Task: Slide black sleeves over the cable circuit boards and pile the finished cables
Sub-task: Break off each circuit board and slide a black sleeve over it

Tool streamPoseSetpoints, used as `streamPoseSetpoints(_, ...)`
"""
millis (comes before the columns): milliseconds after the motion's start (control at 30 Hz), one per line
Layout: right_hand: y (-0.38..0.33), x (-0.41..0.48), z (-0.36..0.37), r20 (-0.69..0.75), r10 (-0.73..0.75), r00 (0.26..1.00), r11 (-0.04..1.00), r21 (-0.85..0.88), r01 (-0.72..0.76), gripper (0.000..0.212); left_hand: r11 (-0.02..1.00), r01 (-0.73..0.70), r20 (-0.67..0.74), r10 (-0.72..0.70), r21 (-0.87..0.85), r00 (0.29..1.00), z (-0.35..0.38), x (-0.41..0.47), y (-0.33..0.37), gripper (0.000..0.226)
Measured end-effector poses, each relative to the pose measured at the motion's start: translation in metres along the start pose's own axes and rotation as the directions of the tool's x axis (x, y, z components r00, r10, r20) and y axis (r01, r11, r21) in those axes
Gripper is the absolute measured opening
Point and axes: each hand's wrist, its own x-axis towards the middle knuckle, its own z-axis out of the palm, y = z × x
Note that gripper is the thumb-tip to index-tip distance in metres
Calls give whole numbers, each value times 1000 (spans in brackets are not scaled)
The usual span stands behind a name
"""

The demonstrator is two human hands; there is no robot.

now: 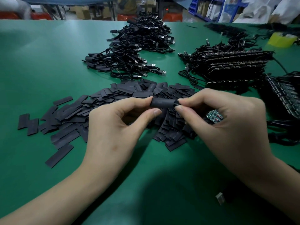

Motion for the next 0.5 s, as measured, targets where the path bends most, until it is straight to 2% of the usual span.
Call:
streamPoseSetpoints(167,4,0,0,38,5,999,1000,3,-6,8,999,23,24,-22,-41,999,0,0,0,21)
streamPoseSetpoints(233,4,0,1,57,61,996,997,44,-64,6,998,30,35,-28,-55,999,0,1,-1,24)
streamPoseSetpoints(300,4,1,1,108,198,974,964,161,-214,2,999,24,37,-23,-41,999,-1,1,-2,26)
streamPoseSetpoints(400,7,5,0,265,386,883,815,351,-462,9,1000,-4,6,4,29,1000,-3,1,-3,19)
streamPoseSetpoints(500,12,8,1,443,446,778,711,352,-608,11,997,-30,-17,31,69,999,-6,3,-2,11)
